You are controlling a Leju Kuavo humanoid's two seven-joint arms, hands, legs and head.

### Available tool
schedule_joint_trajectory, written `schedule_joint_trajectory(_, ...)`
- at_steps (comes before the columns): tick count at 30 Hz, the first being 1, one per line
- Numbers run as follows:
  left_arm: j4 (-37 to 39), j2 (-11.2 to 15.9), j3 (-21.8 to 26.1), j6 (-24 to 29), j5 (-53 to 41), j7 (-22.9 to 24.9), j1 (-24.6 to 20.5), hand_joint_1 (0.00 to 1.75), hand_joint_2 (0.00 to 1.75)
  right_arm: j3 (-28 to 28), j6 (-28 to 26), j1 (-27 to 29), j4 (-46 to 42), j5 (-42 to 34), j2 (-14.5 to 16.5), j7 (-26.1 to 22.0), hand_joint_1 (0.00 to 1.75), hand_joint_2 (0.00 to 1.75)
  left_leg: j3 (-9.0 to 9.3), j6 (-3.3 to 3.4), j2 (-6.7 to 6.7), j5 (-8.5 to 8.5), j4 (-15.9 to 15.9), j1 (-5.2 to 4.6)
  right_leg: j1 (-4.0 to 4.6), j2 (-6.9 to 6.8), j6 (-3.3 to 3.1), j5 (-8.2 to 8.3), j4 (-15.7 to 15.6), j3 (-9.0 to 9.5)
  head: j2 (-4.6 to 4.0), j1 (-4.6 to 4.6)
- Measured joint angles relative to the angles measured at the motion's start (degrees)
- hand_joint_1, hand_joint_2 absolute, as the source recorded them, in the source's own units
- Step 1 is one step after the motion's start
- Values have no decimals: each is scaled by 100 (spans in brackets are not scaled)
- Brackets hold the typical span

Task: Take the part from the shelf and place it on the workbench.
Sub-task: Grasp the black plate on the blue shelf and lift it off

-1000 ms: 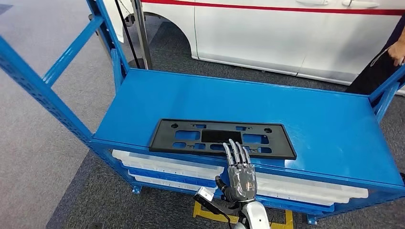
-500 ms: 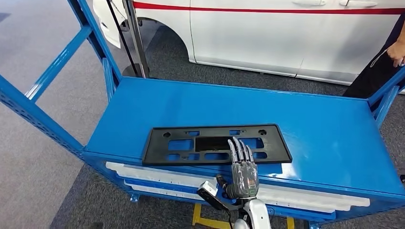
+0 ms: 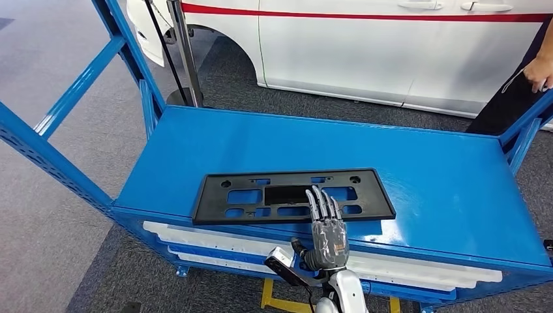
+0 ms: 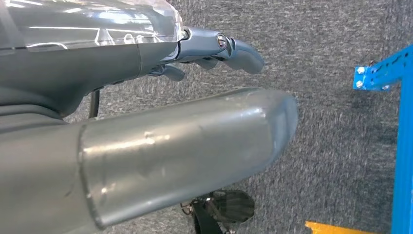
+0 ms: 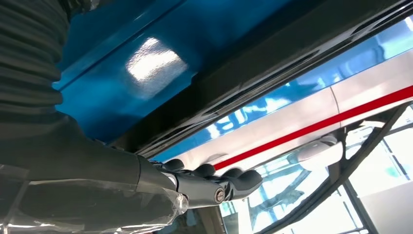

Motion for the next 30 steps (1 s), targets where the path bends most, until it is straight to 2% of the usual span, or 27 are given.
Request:
schedule_joint_trajectory(2,1,0,0,-2,-20,3,0,0,0,38,0,-20,9,-14,3,2,0,175,-9,-71,-11,18,-12,23,10,-8,-83,36,-19,-11,0,0)
schedule_joint_trajectory(4,1,0,-1,-2,-26,4,-1,0,0,62,0,-45,13,-20,8,3,0,175,-104,-119,-8,-135,194,41,-2,-34,-171,78,-57,-9,1,0)
schedule_joint_trajectory(5,2,2,-2,-2,-26,4,-1,0,0,71,0,-59,15,-21,11,5,0,175,-225,-134,-4,-305,468,46,-6,-49,-205,92,-71,-8,1,-1)
schedule_joint_trajectory(7,2,8,-2,-2,-26,4,2,0,0,76,0,-81,28,-23,11,12,0,175,-552,-157,-1,-671,1214,45,14,-69,-235,93,-73,-15,1,-1)
schedule_joint_trajectory(8,2,10,-2,-3,-26,5,8,0,0,77,0,-87,36,-24,11,15,0,175,-673,-161,-1,-760,1495,44,26,-74,-241,91,-71,-14,1,-1)
schedule_joint_trajectory(9,2,11,-2,-3,-27,5,13,0,0,78,0,-90,42,-24,11,16,0,175,-707,-157,-1,-742,1586,44,35,-76,-245,88,-70,-10,1,-1)
schedule_joint_trajectory(10,2,11,-2,-4,-27,6,15,0,0,79,0,-91,45,-24,12,15,0,175,-627,-143,-1,-615,1442,42,42,-75,-245,83,-68,-1,1,-2)
schedule_joint_trajectory(12,2,19,-2,-4,-27,6,11,0,0,82,0,-94,46,-24,14,16,0,175,-249,-90,-1,-248,692,30,50,-70,-232,66,-66,25,1,-1)
schedule_joint_trajectory(13,1,23,-2,-4,-27,6,7,0,0,85,0,-99,46,-25,15,16,0,175,-66,-62,-3,-131,330,15,60,-63,-213,54,-60,31,1,-1)
schedule_joint_trajectory(14,1,28,-2,-4,-28,6,3,0,0,89,0,-108,47,-28,15,17,0,175,44,-40,-5,-81,102,-2,68,-58,-189,46,-57,31,1,0)
schedule_joint_trajectory(15,1,31,-2,-4,-33,6,3,0,0,96,0,-119,51,-37,15,17,0,175,88,-24,-8,-88,4,-21,71,-54,-159,44,-59,29,1,0)
schedule_joint_trajectory(18,2,27,-2,-4,-51,2,10,0,0,126,0,-166,75,-105,15,20,0,175,122,52,-8,-57,-79,-11,65,-51,-59,11,-50,27,0,0)
schedule_joint_trajectory(20,1,23,-3,-5,-68,-4,2,0,0,150,0,-212,95,-143,16,27,0,175,153,125,3,-24,-144,18,64,-48,-13,-207,284,-120,0,3)
schedule_joint_trajectory(22,1,21,-4,-7,-80,-10,-1,0,0,163,0,-244,124,-157,17,40,0,175,155,159,9,-26,-148,7,54,-44,13,-543,998,-474,0,4)
schedule_joint_trajectory(23,2,20,-4,-8,-82,-11,1,0,0,164,0,-251,142,-163,17,46,0,175,155,163,7,-30,-145,5,47,-44,26,-639,1313,-642,0,5)
schedule_joint_trajectory(24,2,20,-4,-8,-84,-11,4,0,0,164,0,-254,161,-168,17,52,0,175,158,166,3,-37,-139,4,38,-44,35,-626,1458,-732,0,4)
schedule_joint_trajectory(25,2,18,-4,-9,-87,-12,5,0,0,164,0,-259,175,-170,17,56,0,175,164,163,-4,-46,-131,5,29,-45,39,-503,1393,-722,0,5)
schedule_joint_trajectory(27,2,8,-4,-9,-93,-14,6,0,0,164,0,-283,199,-179,17,58,0,175,184,137,-19,-81,-102,7,15,-49,18,-75,734,-452,0,5)
schedule_joint_trajectory(28,2,2,-4,-9,-97,-16,5,0,0,165,0,-302,210,-181,20,58,0,175,181,110,-23,-104,-74,-5,22,-50,1,75,379,-301,0,6)
schedule_joint_trajectory(29,2,-2,-4,-8,-101,-18,5,0,0,168,0,-321,222,-181,24,60,0,175,170,77,-23,-120,-53,-17,29,-49,-19,159,128,-199,0,3)
schedule_joint_trajectory(30,2,-5,-4,-8,-109,-19,7,0,0,170,0,-336,232,-169,29,65,0,175,156,44,-22,-129,-40,-26,40,-43,-36,167,16,-162,0,2)
